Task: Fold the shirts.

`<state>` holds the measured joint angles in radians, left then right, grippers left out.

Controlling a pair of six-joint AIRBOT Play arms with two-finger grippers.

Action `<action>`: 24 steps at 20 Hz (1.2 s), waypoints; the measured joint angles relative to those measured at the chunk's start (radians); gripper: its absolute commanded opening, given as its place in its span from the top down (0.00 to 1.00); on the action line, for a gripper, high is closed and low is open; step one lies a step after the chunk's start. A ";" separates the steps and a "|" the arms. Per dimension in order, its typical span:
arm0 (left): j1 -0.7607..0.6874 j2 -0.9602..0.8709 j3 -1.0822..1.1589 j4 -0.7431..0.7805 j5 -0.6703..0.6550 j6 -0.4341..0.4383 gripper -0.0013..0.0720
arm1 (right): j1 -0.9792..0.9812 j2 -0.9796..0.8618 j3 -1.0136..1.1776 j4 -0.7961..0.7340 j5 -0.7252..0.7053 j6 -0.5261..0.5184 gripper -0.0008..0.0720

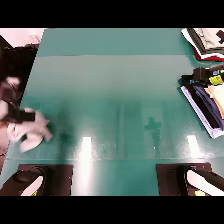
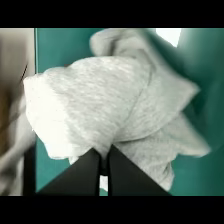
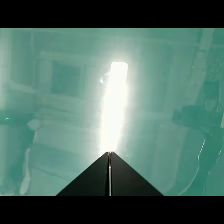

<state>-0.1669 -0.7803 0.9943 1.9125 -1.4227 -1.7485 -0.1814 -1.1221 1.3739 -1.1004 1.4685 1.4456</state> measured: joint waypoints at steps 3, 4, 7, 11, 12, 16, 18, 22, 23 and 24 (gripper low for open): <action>0.000 0.000 0.257 -0.257 0.097 0.137 0.96 | 0.000 0.000 0.000 0.001 -0.002 0.000 0.97; 0.000 0.000 0.328 -0.374 0.146 0.191 0.96 | 0.000 0.000 0.000 0.002 -0.002 0.000 0.97; -0.002 -0.025 0.484 -0.681 0.277 0.328 0.96 | 0.000 0.000 0.000 0.007 -0.003 0.000 0.97; -0.069 -0.154 0.616 -0.875 0.301 0.419 0.96 | 0.000 0.000 0.000 0.009 -0.003 0.007 0.97; -0.106 -0.203 0.632 -0.899 0.291 0.437 0.95 | 0.000 0.000 0.000 0.009 -0.003 0.008 0.97; -0.246 -0.428 0.662 -0.947 0.294 0.500 0.95 | 0.000 0.000 0.000 0.009 -0.003 0.010 0.97; -0.281 -0.537 0.668 -0.957 0.325 0.513 0.75 | 0.000 0.000 0.000 0.010 -0.003 0.011 0.97; -0.266 -0.666 0.676 -0.967 0.341 0.505 0.23 | 0.000 0.000 0.000 0.009 -0.003 0.011 0.97; -0.244 -0.678 0.681 -0.965 0.317 0.493 0.23 | 0.000 0.000 0.000 0.009 -0.003 0.012 0.97; -0.216 -0.685 0.684 -0.964 0.275 0.486 0.23 | 0.000 0.000 0.000 0.009 -0.003 0.012 0.97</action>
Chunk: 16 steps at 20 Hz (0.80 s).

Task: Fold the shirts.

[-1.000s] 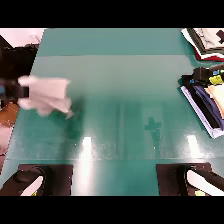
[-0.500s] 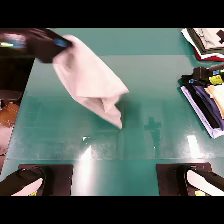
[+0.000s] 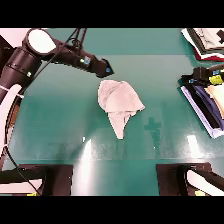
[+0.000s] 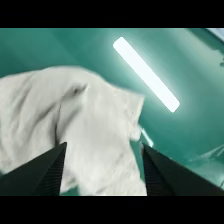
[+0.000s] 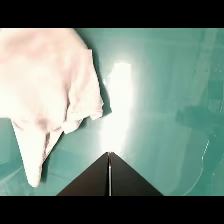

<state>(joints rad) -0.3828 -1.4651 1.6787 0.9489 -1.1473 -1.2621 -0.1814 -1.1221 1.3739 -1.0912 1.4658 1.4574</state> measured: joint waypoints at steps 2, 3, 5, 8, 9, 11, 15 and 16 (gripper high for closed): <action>0.055 -0.003 -0.006 -0.003 -0.108 -0.017 0.23 | 0.000 0.000 0.000 0.000 0.001 0.000 0.97; 0.076 0.000 -0.028 -0.002 -0.158 -0.024 0.23 | 0.000 0.000 0.000 0.000 0.001 0.000 0.97; 0.097 0.031 -0.130 -0.005 -0.208 -0.034 0.24 | 0.000 0.000 0.000 0.000 0.001 0.000 0.97; 0.070 0.103 -0.405 -0.048 -0.127 -0.042 0.23 | 0.000 0.000 0.000 0.000 0.001 0.000 0.97; 0.048 0.119 -0.505 -0.080 -0.073 -0.042 0.23 | 0.000 0.000 0.000 0.000 0.000 0.000 0.97; -0.005 0.139 -0.671 -0.146 0.054 -0.044 0.23 | 0.000 0.000 0.000 0.000 -0.001 0.000 0.97; -0.128 0.152 -0.848 -0.222 0.286 -0.043 0.23 | 0.000 0.000 0.000 0.000 -0.003 0.000 0.97; -0.158 0.152 -0.868 -0.238 0.336 -0.043 0.23 | 0.000 0.000 0.000 0.000 -0.004 0.000 0.97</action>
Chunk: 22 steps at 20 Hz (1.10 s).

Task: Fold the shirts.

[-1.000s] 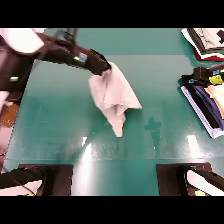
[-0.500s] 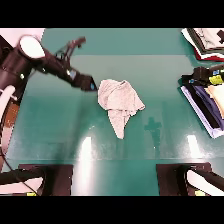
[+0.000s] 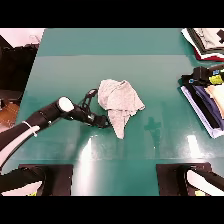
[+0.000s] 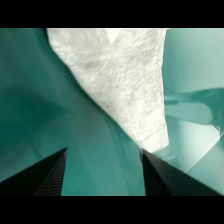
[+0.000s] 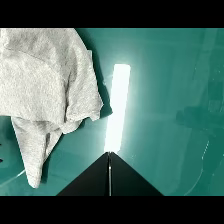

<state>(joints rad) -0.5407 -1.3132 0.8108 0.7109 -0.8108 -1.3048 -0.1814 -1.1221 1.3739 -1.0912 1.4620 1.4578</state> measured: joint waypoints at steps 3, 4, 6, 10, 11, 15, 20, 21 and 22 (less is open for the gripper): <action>-0.061 -0.029 -0.029 -0.059 0.104 -0.002 0.23 | 0.000 0.000 0.000 0.000 0.000 0.000 0.97; -0.071 -0.044 -0.031 -0.080 0.120 -0.002 0.23 | 0.000 0.000 0.000 0.000 0.000 0.000 0.97; -0.085 -0.076 -0.023 -0.129 0.139 -0.002 0.23 | 0.000 0.000 0.000 0.000 0.001 0.000 0.97; -0.097 -0.132 0.024 -0.146 0.163 -0.004 0.94 | 0.002 0.000 0.000 0.000 0.007 0.000 0.97; -0.096 -0.137 0.041 -0.135 0.163 -0.002 0.95 | 0.007 0.000 -0.002 0.000 0.008 0.000 0.97; -0.051 -0.132 0.146 -0.081 0.065 0.003 0.95 | 0.074 -0.001 -0.069 0.016 -0.008 0.000 0.32; 0.075 -0.020 0.235 0.099 -0.119 -0.001 0.95 | 0.229 -0.069 -0.252 0.036 -0.129 0.000 0.32; 0.100 0.008 0.242 0.128 -0.153 -0.002 0.95 | 0.257 -0.096 -0.281 0.052 -0.165 0.000 0.32; 0.121 0.031 0.248 0.153 -0.172 -0.003 0.95 | 0.285 -0.127 -0.306 0.076 -0.207 0.000 0.32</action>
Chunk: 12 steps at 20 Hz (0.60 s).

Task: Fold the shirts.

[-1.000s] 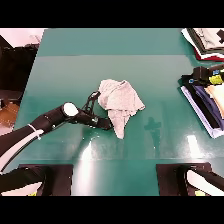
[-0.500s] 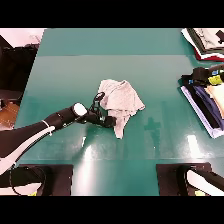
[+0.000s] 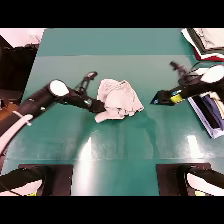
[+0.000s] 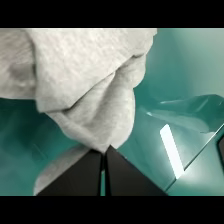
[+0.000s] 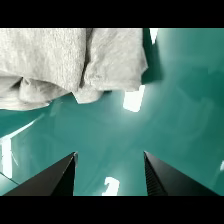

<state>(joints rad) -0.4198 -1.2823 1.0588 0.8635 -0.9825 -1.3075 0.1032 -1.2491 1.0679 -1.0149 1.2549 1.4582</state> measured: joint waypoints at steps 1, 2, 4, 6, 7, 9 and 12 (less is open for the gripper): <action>0.014 0.016 0.003 0.023 -0.021 0.000 0.95 | 0.023 -0.031 -0.017 0.018 -0.040 0.000 0.32; 0.024 0.031 0.006 0.039 -0.049 0.000 0.95 | 0.047 -0.064 -0.031 0.034 -0.085 0.000 0.32; 0.037 0.046 0.009 0.062 -0.076 -0.001 0.95 | 0.087 -0.122 -0.047 0.064 -0.164 0.000 0.32; 0.046 0.055 0.011 0.079 -0.093 -0.003 0.95 | 0.115 -0.167 -0.055 0.081 -0.225 -0.001 0.33; 0.047 0.058 0.011 0.083 -0.098 -0.003 0.95 | 0.125 -0.183 -0.058 0.087 -0.244 -0.001 0.41; 0.049 0.061 0.012 0.089 -0.108 -0.003 0.95 | 0.137 -0.211 -0.061 0.095 -0.275 -0.001 0.76; 0.051 0.064 0.012 0.096 -0.113 -0.003 0.95 | 0.145 -0.221 -0.064 0.096 -0.303 -0.004 0.97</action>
<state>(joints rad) -0.3683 -1.2186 1.0710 0.9592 -1.0954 -1.3102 0.2481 -1.4704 1.0039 -0.9192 0.9524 1.4544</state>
